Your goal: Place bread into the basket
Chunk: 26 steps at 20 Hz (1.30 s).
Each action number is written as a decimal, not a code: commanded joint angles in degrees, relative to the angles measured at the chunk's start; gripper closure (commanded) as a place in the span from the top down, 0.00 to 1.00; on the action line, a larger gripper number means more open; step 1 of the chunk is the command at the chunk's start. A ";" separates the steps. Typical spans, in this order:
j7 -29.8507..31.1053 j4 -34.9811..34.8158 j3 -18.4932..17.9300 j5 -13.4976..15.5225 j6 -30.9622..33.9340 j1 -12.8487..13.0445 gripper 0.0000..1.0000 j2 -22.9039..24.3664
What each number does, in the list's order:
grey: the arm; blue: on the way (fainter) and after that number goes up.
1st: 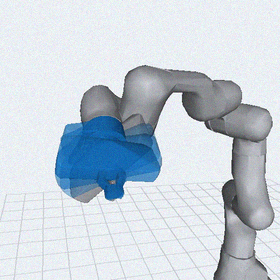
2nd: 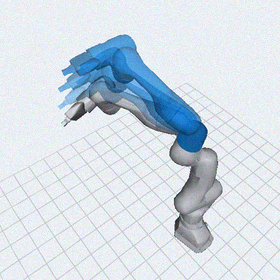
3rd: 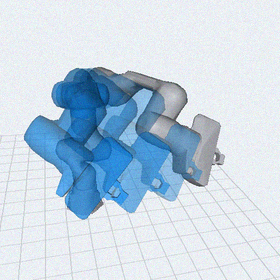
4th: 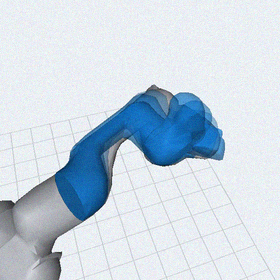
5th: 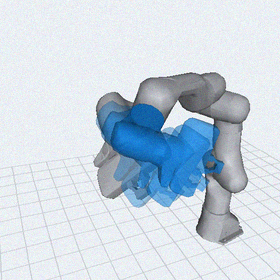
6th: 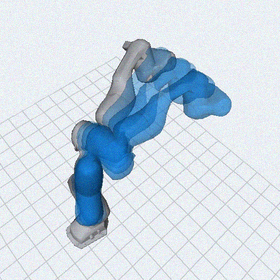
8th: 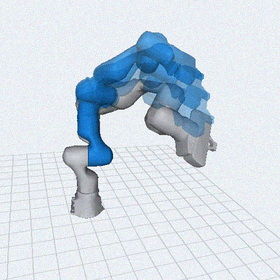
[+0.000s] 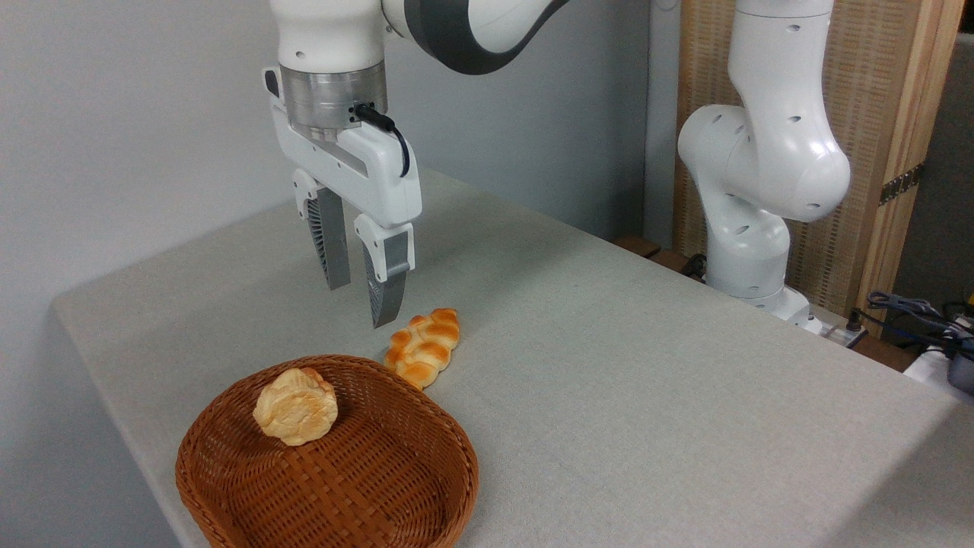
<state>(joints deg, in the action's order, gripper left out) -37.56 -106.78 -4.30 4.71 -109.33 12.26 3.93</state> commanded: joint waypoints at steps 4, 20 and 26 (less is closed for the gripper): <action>1.00 0.34 -0.36 0.12 1.93 0.66 1.00 0.37; 6.53 -10.47 0.26 0.92 2.99 5.22 1.00 1.00; 8.20 -10.38 0.26 0.21 0.62 6.99 1.00 -2.70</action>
<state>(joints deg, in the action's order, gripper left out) -30.13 -117.14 -3.51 4.74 -107.23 18.61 2.22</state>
